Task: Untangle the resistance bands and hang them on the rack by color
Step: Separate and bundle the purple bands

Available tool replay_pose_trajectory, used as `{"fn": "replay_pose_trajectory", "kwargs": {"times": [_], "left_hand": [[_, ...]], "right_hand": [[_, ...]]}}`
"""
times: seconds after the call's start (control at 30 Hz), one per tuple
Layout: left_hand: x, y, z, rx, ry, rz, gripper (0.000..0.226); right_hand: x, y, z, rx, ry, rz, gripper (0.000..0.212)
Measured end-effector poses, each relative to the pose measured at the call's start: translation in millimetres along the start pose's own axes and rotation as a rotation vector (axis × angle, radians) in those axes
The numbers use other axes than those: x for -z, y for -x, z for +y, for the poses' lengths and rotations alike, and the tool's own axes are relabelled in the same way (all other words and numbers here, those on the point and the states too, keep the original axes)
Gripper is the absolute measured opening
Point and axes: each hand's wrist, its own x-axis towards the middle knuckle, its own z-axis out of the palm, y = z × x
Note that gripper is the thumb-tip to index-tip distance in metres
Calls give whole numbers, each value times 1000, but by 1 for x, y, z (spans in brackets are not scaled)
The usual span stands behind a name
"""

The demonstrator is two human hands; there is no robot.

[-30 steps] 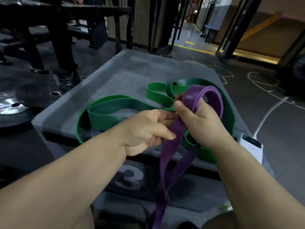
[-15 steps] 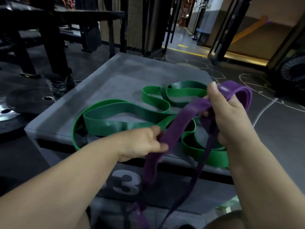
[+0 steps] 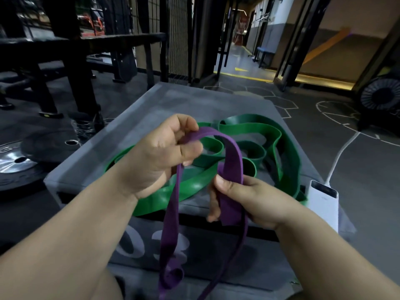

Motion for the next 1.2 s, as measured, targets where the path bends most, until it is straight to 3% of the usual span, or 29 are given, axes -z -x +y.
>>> {"fn": "replay_pose_trajectory", "kwargs": {"times": [0.1, 0.27, 0.43, 0.57, 0.7, 0.9, 1.0, 1.07, 1.2], "left_hand": [[8, 1, 0, 46, -233, 68, 36], [21, -2, -5, 161, -445, 109, 15], [35, -3, -5, 213, -453, 105, 21], [35, -3, -1, 260, -164, 74, 18], [30, -5, -9, 264, -53, 90, 27], [4, -3, -28, 402, -419, -56, 15], [-10, 0, -37, 396, -372, -119, 13], [-13, 2, -40, 388, -307, -75, 19], [-13, 4, -42, 322, -237, -113, 67]], "right_hand": [[-1, -1, 0, -36, -41, -50, 43], [0, -4, 1, -57, -163, -167, 51], [6, -7, 4, -15, -157, -267, 39], [15, -5, 7, 3, -237, -389, 33], [18, -5, 8, 65, -385, -567, 35], [18, -3, -5, 195, -525, -631, 28], [16, -3, -7, 189, -522, -611, 29], [15, -3, -9, 187, -528, -596, 29], [17, -2, -13, 170, -549, -582, 30]]}}
